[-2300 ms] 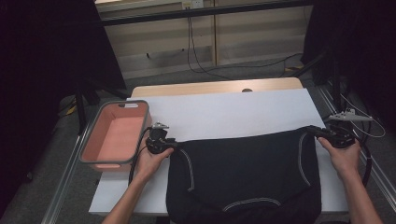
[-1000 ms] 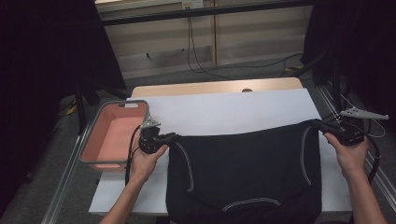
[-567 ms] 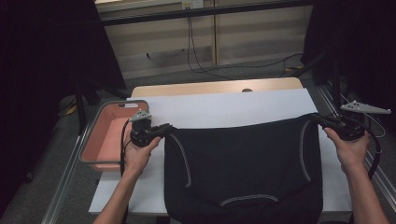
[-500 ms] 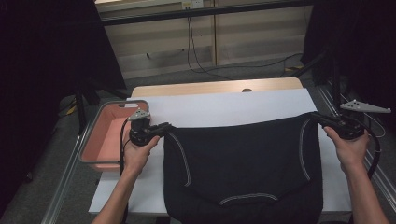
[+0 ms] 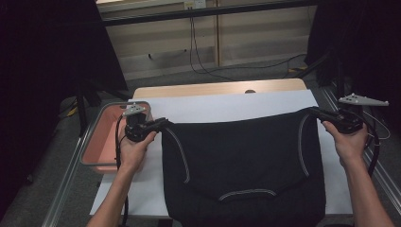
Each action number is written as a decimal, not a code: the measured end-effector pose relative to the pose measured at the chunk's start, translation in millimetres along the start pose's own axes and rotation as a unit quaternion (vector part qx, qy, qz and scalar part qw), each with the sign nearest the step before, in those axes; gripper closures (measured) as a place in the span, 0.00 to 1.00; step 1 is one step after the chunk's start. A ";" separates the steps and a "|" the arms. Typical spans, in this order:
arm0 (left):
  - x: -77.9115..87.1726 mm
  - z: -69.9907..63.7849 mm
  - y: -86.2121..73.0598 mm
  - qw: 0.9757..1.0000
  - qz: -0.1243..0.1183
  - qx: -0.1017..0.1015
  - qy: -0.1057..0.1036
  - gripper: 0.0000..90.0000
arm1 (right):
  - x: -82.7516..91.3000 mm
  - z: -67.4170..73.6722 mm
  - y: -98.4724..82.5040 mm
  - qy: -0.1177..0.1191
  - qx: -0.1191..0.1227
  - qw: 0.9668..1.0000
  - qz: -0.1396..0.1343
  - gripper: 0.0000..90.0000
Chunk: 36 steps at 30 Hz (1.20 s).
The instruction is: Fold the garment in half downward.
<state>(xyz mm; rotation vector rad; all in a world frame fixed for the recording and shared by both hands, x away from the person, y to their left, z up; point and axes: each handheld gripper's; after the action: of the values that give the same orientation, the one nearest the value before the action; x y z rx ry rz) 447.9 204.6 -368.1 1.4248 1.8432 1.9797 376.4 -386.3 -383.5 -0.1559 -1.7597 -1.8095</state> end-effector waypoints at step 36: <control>-13.3 40.8 42.5 0.999 -0.042 0.025 0.013 0.89 | -37.7 -8.1 51.9 -0.012 -0.005 1.000 -0.008 0.90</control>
<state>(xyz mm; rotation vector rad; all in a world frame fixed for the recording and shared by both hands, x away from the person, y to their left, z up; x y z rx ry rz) 503.6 215.1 -347.2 1.3158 1.9418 1.9350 434.9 -378.1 -357.4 -0.1685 -1.7724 -1.8347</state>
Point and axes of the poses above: each handheld gripper's, and its own axes: x roughly backward along the jaws, y roughly out of its top, z roughly to its left, and after that the axes turned 6 degrees about z, right-handed
